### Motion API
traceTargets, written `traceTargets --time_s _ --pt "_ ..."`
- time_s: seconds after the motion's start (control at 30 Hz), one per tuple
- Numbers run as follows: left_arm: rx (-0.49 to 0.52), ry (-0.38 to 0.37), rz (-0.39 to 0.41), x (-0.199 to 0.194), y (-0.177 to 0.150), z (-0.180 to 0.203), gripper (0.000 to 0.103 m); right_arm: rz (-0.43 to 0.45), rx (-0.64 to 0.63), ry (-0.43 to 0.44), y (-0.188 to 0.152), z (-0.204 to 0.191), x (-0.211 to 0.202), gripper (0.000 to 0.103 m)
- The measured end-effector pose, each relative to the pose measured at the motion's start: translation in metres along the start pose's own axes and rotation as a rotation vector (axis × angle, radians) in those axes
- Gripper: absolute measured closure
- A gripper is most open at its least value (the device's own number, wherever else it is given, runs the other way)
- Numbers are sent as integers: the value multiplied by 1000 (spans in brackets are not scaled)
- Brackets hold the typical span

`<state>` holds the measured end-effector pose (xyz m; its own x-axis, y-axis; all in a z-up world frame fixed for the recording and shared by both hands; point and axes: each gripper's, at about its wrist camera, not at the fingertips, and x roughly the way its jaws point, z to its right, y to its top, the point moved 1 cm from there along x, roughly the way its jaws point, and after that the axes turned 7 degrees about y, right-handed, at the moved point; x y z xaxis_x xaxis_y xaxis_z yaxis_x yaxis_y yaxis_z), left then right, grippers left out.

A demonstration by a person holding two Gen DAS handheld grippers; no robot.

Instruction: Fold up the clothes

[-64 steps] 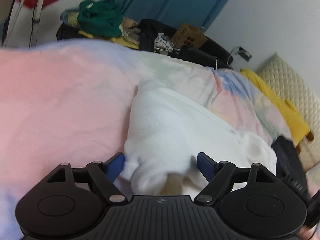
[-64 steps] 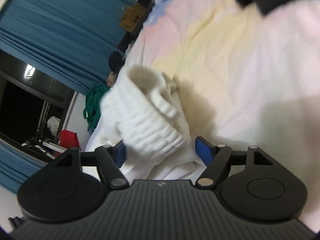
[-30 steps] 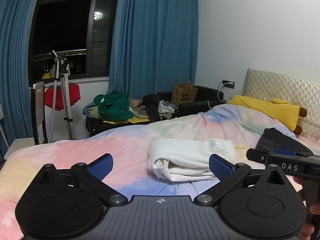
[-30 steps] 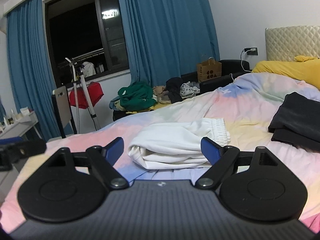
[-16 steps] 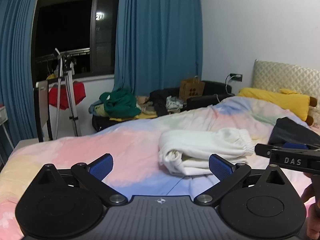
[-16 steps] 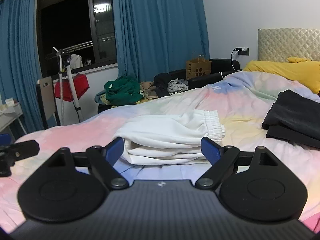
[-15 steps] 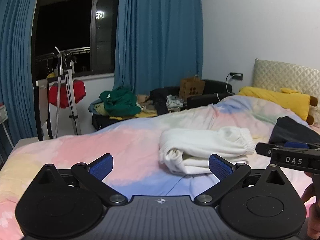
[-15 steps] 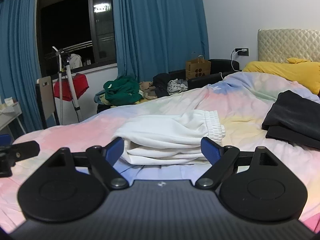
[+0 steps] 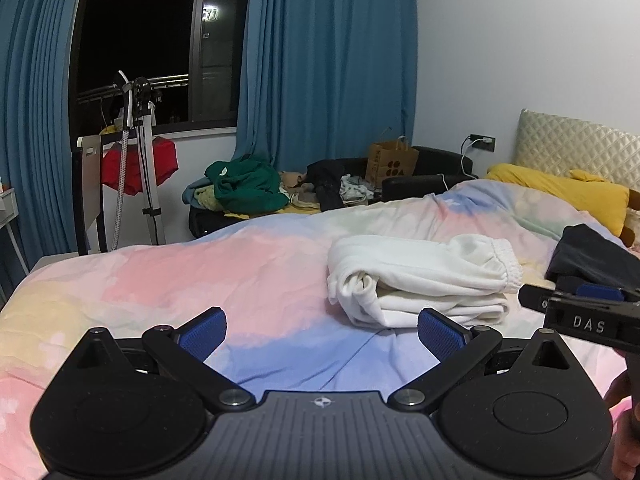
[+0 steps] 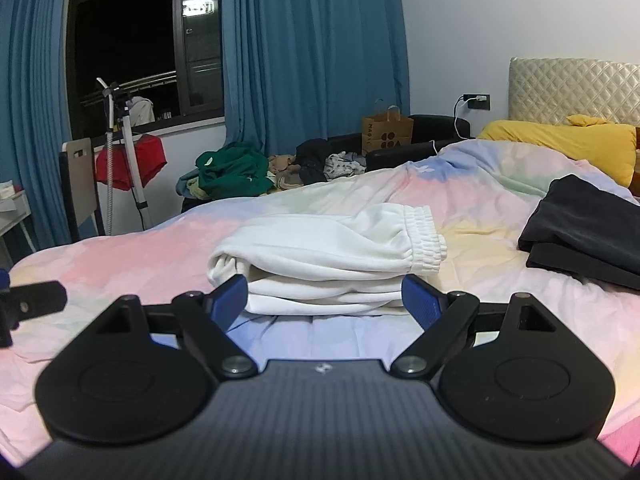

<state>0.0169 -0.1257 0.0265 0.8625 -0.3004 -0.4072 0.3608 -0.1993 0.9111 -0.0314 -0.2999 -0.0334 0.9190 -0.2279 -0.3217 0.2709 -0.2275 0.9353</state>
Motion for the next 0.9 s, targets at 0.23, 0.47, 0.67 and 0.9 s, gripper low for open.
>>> traceTargets --time_s 0.23,0.47,0.67,0.9 --pt "9 8 -4 -1 -11 5 1 -4 15 15 -7 0 -1 18" --pt "7 14 2 -7 -17 8 1 14 -3 9 -9 -3 -5 18" --pt "6 19 2 -8 -19 9 1 14 2 5 -9 -1 -5 18" --pt "2 24 3 -10 -19 7 1 12 6 2 -9 -2 -2 18"
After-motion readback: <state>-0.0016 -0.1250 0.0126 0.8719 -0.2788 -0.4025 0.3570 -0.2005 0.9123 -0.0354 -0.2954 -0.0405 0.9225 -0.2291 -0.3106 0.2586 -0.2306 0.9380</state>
